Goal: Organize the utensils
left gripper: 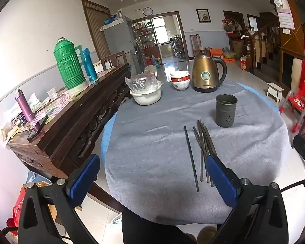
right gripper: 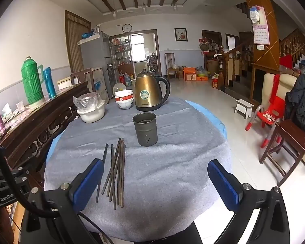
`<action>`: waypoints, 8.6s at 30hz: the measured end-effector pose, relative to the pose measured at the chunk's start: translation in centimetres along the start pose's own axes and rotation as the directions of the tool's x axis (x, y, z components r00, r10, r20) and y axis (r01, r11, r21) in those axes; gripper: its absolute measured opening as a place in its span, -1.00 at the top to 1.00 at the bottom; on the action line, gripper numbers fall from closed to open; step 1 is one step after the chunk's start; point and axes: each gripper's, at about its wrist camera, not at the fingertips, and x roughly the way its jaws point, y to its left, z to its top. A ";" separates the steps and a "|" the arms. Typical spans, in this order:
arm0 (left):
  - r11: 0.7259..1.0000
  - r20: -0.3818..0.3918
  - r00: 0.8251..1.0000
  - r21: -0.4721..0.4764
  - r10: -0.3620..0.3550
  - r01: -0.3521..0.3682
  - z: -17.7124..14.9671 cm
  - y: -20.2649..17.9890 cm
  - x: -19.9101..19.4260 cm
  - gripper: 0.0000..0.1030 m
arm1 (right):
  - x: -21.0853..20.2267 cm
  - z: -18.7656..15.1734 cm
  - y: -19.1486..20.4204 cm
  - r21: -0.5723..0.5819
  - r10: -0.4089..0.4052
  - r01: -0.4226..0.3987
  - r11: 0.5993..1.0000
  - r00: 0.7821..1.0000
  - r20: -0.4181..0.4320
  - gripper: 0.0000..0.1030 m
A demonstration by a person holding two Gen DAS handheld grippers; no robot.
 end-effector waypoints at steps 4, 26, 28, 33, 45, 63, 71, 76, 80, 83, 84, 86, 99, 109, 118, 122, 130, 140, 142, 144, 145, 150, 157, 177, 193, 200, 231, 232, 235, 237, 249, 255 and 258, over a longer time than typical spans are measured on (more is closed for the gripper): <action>1.000 -0.006 1.000 0.006 -0.008 0.008 -0.1 -0.1 0.1 -1.00 | 0.0 0.0 -0.1 0.001 0.001 -0.001 1.000 1.000 -0.002 -1.00; 0.999 -0.019 1.000 0.021 -0.025 0.025 -0.3 -0.7 0.3 -1.00 | 0.3 0.3 0.1 0.003 -0.011 0.011 1.000 1.000 0.025 -1.00; 0.999 -0.019 0.999 0.020 -0.025 0.026 -0.4 -0.7 0.3 -1.00 | 0.3 0.3 0.2 0.000 -0.010 0.010 1.000 1.000 0.015 -1.00; 0.999 -0.019 0.999 0.019 -0.028 0.028 -0.5 -0.6 0.4 -1.00 | 0.4 0.2 0.2 0.002 -0.009 0.009 1.000 1.000 -0.004 -1.00; 0.999 -0.026 0.999 0.015 -0.029 0.029 -0.6 -0.6 0.5 -1.00 | 0.4 0.2 0.2 0.000 -0.010 0.010 1.000 1.000 -0.004 -1.00; 0.999 -0.079 0.996 -0.020 -0.051 0.049 -0.7 -0.2 2.9 -1.00 | 2.4 0.8 1.6 -0.042 0.001 -0.003 0.999 0.999 -0.040 -1.00; 0.997 -0.155 0.986 -0.051 -0.057 0.050 -0.8 0.2 6.5 -1.00 | 5.7 2.3 1.8 -0.052 0.004 -0.007 0.999 0.998 -0.065 -1.00; 0.995 -0.205 0.976 -0.080 -0.070 0.055 -0.4 0.7 9.5 -1.00 | 9.4 2.8 1.9 -0.004 0.103 -0.105 0.994 0.986 -0.131 -0.93; 0.985 -0.277 0.950 -0.133 -0.147 0.114 0.0 1.7 13.3 -1.00 | 13.7 3.2 1.9 0.039 0.224 -0.221 0.974 0.945 -0.236 -0.29; 0.969 -0.337 0.917 -0.191 -0.213 0.155 -0.2 2.4 16.6 -1.00 | 18.1 2.9 1.9 0.122 0.322 -0.298 0.947 0.889 -0.326 0.09; 0.965 -0.355 0.906 -0.204 -0.232 0.167 -0.2 2.5 17.5 -1.00 | 19.6 2.5 2.0 0.150 0.346 -0.313 0.938 0.870 -0.351 0.15; 0.960 -0.387 0.888 -0.221 -0.248 0.172 -0.3 2.5 19.4 -0.99 | 22.2 1.8 2.4 0.175 0.356 -0.311 0.934 0.844 -0.403 0.24; 0.918 -0.515 0.762 -0.265 -0.393 0.294 1.3 -2.1 28.9 -0.50 | 32.6 -1.1 5.3 0.287 0.414 -0.300 0.910 0.698 -0.584 0.49; 0.921 -0.553 0.737 -0.243 -0.389 0.304 1.5 -4.1 31.4 -0.18 | 32.6 -0.6 4.5 0.238 0.331 -0.233 0.943 0.741 -0.584 0.67; 0.939 -0.541 0.767 -0.182 -0.344 0.292 2.8 -5.5 32.7 0.11 | 34.1 -0.3 4.1 0.314 0.388 -0.242 0.918 0.709 -0.589 0.61; 0.936 -0.527 0.774 -0.182 -0.351 0.301 2.8 -4.8 33.0 0.65 | 34.4 -0.2 4.7 0.314 0.397 -0.254 0.915 0.708 -0.584 0.67; 0.898 -0.547 0.712 -0.251 -0.440 0.362 2.9 -2.9 34.5 0.75 | 34.8 0.3 3.4 0.312 0.345 -0.183 0.932 0.712 -0.611 0.71; 0.879 -0.578 0.673 -0.402 -0.462 0.257 4.9 -1.3 37.9 0.37 | 36.5 1.5 5.2 0.244 0.252 -0.119 0.962 0.726 -0.640 0.72; 0.897 -0.592 0.685 -0.379 -0.425 0.229 5.2 -2.1 38.6 0.56 | 36.3 1.6 5.7 0.199 0.224 -0.124 0.972 0.738 -0.636 0.86; 0.897 -0.591 0.687 -0.382 -0.422 0.223 5.5 -2.6 39.2 0.77 | 36.0 1.6 5.9 0.172 0.213 -0.134 0.976 0.751 -0.625 0.86; 0.886 -0.586 0.678 -0.400 -0.443 0.233 5.4 -2.5 39.3 0.86 | 35.7 1.7 5.9 0.166 0.218 -0.145 0.975 0.757 -0.616 0.86; 0.871 -0.553 0.689 -0.423 -0.467 0.251 5.8 -1.7 38.7 0.87 | 32.7 3.8 5.5 0.162 0.290 -0.241 0.957 0.792 -0.537 0.86; 0.863 -0.418 0.769 -0.373 -0.483 0.340 10.2 -0.7 32.1 0.88 | 26.8 7.5 3.5 0.181 0.416 -0.375 0.909 0.821 -0.391 0.88; 0.834 0.065 0.857 -0.201 -0.512 0.514 24.8 -1.9 15.1 0.88 | 16.3 20.6 0.3 0.104 0.287 -0.299 0.949 0.951 0.117 0.88; 0.828 0.012 0.857 -0.252 -0.515 0.501 23.5 -9.6 22.6 0.88 | 23.0 20.1 -1.6 0.146 0.137 -0.144 0.979 0.989 0.057 0.88; 0.844 -0.064 0.859 -0.240 -0.508 0.480 20.8 -10.6 24.6 0.87 | 25.4 17.8 -2.7 0.189 0.162 -0.155 0.970 0.986 -0.026 0.88; 0.897 -0.353 0.835 -0.302 -0.421 0.324 3.3 -1.2 27.5 0.12 | 20.5 3.6 -3.0 0.258 0.428 -0.393 0.883 0.899 -0.093 0.11; 0.894 -0.362 0.827 -0.297 -0.431 0.336 3.1 -1.6 27.7 0.12 | 21.4 2.7 -2.7 0.265 0.424 -0.380 0.886 0.896 -0.132 0.13; 0.877 -0.373 0.801 -0.305 -0.469 0.372 3.1 -3.0 28.4 0.12 | 23.0 1.3 -2.1 0.273 0.424 -0.364 0.890 0.882 -0.205 0.21; 0.864 -0.374 0.786 -0.319 -0.492 0.389 3.3 -3.7 29.0 0.12 | 23.5 0.9 -2.0 0.266 0.408 -0.346 0.900 0.884 -0.228 0.21; 0.825 -0.454 0.693 -0.378 -0.560 0.419 4.8 -7.4 34.3 0.68 | 25.2 0.1 -2.9 0.303 0.409 -0.325 0.896 0.869 -0.279 0.21; 0.831 -0.471 0.687 -0.364 -0.554 0.421 4.3 -7.6 35.1 0.89 | 27.2 0.2 -0.4 0.289 0.440 -0.350 0.891 0.819 -0.367 0.23; 0.828 -0.469 0.684 -0.357 -0.559 0.433 4.1 -7.0 34.9 0.89 | 28.7 0.1 1.9 0.256 0.439 -0.360 0.897 0.791 -0.427 0.23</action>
